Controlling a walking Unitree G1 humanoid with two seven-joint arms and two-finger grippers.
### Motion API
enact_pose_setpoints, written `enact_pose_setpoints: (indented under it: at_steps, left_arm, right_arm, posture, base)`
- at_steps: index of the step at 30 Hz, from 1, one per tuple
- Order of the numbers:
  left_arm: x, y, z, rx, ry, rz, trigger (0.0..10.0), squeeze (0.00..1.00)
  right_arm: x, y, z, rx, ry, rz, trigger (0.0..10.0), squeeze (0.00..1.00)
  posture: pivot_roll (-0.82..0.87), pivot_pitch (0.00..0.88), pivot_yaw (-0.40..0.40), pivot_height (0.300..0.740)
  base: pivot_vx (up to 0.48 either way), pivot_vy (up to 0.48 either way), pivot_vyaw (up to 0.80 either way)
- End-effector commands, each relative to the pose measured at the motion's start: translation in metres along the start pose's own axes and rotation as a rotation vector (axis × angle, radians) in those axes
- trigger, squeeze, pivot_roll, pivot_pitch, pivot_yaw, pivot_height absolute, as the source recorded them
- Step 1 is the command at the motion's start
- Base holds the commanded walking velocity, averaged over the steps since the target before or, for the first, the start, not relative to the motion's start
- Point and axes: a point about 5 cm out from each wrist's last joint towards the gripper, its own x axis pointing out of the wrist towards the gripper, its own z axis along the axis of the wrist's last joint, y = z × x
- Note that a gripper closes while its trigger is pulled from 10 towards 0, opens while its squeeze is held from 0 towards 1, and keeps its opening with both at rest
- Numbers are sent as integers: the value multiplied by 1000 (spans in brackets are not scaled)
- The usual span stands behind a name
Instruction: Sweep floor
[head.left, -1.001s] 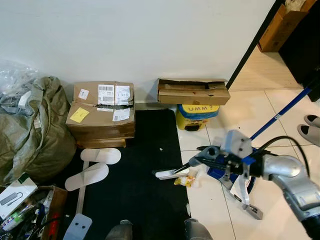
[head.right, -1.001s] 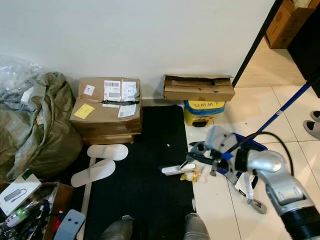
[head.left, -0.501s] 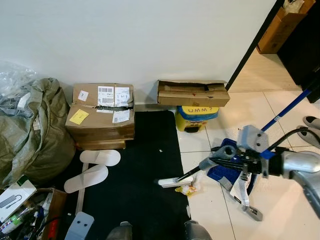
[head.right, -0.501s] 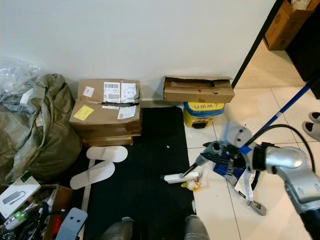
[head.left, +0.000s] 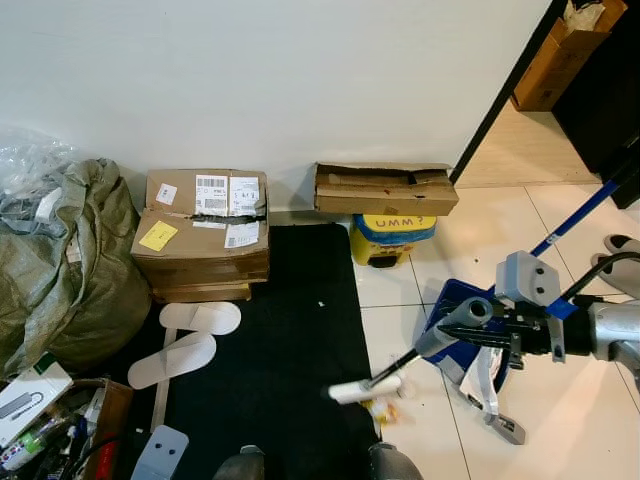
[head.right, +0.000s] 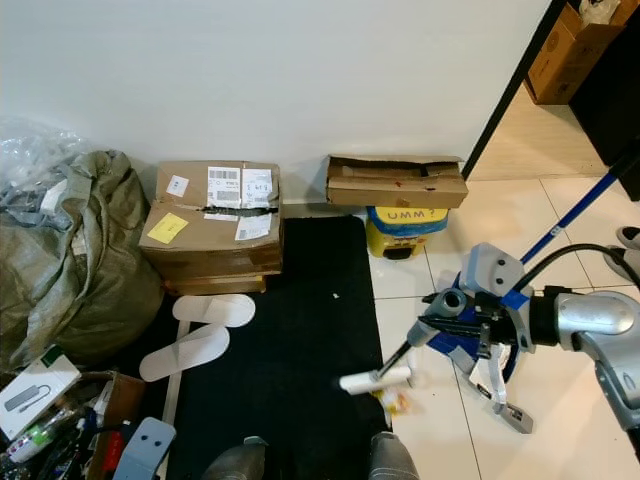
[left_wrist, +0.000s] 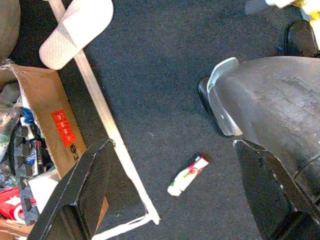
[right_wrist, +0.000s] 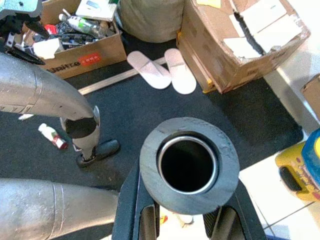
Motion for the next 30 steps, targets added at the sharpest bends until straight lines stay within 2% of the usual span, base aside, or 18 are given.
enact_pose_setpoints:
  at_steps: [1,15,17,18,20,21,23,28,30]
  left_arm:
    - [-5,-6,-14,-17,57,-10,10000,0]
    - [-5,-3,-14,-16,67,-3,10000,0]
    - [-3,-3,-11,-18,69,-2,10000,0]
    - [-3,-3,-11,-18,69,-2,10000,0]
    - [1,-5,-7,-22,70,4,10000,0]
    - [1,-5,-7,-22,70,4,10000,0]
    - [6,-6,-1,-31,73,16,10000,0]
    - [9,-6,3,-46,78,23,10000,0]
    - [11,-7,6,-60,93,30,10000,0]
  right_arm:
    - [-8,1,-2,17,24,16,10000,0]
    - [-16,0,-7,32,48,8,10000,0]
    - [-9,-12,0,57,-34,-94,10000,0]
    - [-9,-12,0,57,-34,-94,10000,0]
    - [-2,-32,16,44,-163,-247,10000,0]
    - [-2,-32,16,44,-163,-247,10000,0]
    - [1,-48,32,24,-294,-386,10000,0]
    - [3,-54,42,17,-370,-468,10000,0]
    - [9,-54,50,71,-445,-529,10000,0]
  posture:
    - [-29,236,-9,740]
    - [-28,215,-6,740]
    - [-26,192,-7,740]
    - [-26,192,-7,740]
    - [-27,159,-7,740]
    - [-27,159,-7,740]
    - [-32,132,-4,740]
    - [-36,116,-3,740]
    - [-53,90,6,740]
  base:
    - [0,0,0]
    - [0,0,0]
    - [0,0,0]
    - [0,0,0]
    - [0,0,0]
    - [0,0,0]
    - [0,0,0]
    - [0,0,0]
    - [0,0,0]
